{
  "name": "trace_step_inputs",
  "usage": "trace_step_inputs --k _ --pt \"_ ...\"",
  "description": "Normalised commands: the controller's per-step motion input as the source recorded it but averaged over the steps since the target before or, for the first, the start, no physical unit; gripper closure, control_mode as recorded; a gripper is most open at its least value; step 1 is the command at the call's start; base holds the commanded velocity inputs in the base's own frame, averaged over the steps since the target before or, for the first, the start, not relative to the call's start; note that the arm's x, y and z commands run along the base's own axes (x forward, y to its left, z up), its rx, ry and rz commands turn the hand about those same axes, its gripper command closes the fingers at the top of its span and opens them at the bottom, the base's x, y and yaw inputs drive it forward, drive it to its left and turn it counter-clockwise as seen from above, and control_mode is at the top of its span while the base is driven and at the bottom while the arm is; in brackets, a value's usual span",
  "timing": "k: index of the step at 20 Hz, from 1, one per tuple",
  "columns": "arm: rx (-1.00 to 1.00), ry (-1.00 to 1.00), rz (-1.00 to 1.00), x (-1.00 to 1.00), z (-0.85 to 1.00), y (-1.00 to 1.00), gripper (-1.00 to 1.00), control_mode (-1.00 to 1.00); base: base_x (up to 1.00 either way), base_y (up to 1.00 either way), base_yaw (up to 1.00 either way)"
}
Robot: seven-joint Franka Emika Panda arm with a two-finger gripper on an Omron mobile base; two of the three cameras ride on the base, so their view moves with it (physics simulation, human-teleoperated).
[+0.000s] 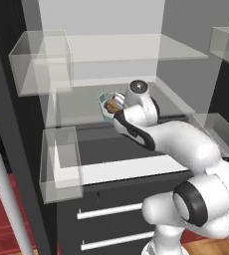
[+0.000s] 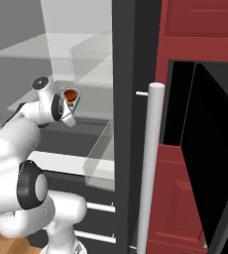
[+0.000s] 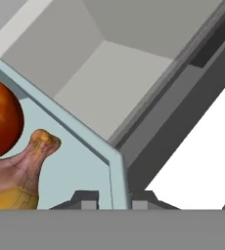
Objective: Place the tupperware containing the chicken drumstick and tomato meal in the microwave. Close the microwave door and press the start button to reheat the meal.
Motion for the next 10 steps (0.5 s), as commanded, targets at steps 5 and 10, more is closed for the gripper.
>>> trace_step_inputs --k 5,10 --pt "0.03 -0.02 0.01 -1.0 0.43 -0.75 1.0 -1.0 0.0 0.0 0.0" --pt "-0.02 0.0 0.02 -1.0 0.29 -0.61 1.0 -1.0 0.0 0.0 0.0"
